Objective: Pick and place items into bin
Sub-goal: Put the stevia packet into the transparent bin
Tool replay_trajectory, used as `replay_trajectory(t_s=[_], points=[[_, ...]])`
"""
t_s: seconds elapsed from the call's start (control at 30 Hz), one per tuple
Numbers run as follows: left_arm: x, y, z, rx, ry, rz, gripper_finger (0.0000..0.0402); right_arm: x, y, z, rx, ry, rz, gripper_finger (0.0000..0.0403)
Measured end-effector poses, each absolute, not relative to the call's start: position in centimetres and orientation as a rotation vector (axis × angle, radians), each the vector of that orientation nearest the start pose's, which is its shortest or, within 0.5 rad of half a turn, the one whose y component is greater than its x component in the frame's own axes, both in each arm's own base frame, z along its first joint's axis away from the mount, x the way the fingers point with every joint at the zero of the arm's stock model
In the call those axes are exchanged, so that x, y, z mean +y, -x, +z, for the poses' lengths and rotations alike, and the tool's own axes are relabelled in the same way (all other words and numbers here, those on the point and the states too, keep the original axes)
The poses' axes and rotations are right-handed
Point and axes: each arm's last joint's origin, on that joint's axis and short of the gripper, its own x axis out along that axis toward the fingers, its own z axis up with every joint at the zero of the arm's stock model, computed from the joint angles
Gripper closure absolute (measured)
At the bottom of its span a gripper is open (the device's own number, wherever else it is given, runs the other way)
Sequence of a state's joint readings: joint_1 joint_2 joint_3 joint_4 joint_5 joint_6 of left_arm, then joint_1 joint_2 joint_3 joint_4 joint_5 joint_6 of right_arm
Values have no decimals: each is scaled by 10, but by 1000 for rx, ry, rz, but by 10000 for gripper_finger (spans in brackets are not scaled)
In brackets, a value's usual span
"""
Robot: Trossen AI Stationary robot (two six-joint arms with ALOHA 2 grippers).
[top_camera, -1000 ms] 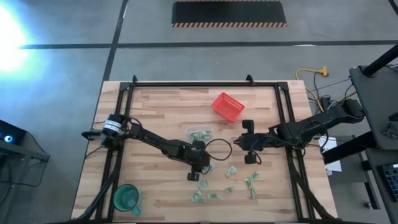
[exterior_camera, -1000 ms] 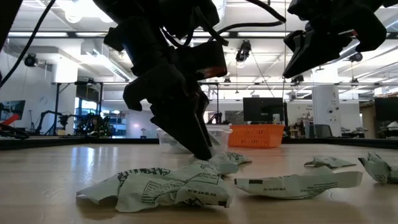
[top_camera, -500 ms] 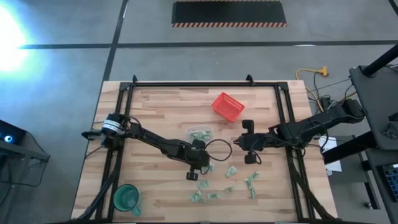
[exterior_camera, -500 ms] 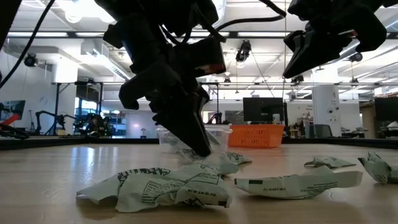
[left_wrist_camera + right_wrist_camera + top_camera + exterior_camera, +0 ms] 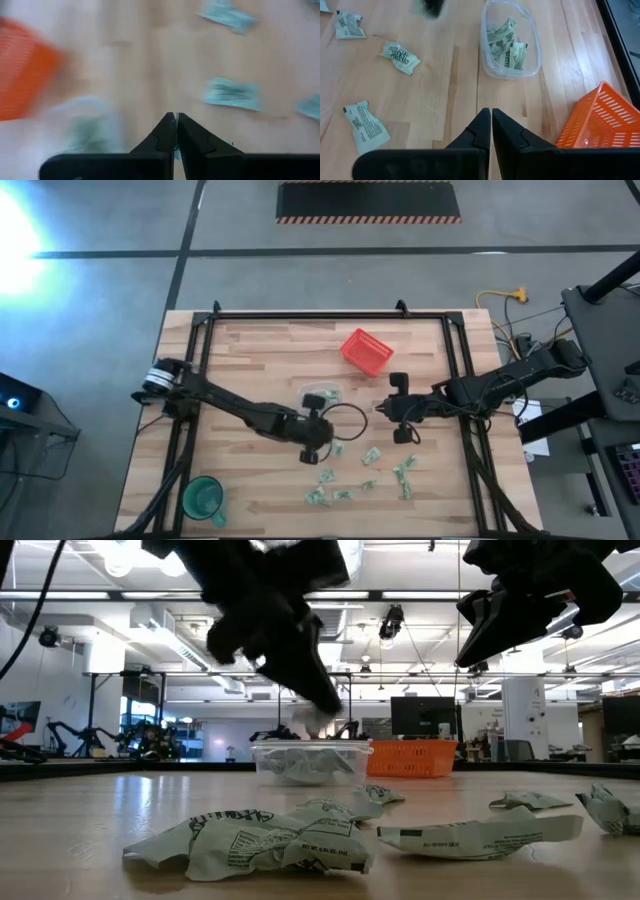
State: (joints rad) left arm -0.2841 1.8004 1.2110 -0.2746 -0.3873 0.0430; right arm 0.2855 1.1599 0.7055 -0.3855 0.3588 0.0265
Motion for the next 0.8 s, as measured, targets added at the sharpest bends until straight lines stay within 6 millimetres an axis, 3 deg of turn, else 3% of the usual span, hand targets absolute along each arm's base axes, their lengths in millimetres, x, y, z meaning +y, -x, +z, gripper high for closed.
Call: replay_trajectory(t_s=[0.1,0.27,0.57,0.8], points=[[-94,-360,215,768,-421,257,401,53,-218,221,795,241,-79,394],[-85,-355,211,771,-544,443,401,53,-218,221,794,241,-80,394],[-56,-350,188,836,-560,513,401,54,-219,221,791,243,-78,394],[-47,-348,183,849,-537,543,401,54,-219,221,791,242,-79,394]])
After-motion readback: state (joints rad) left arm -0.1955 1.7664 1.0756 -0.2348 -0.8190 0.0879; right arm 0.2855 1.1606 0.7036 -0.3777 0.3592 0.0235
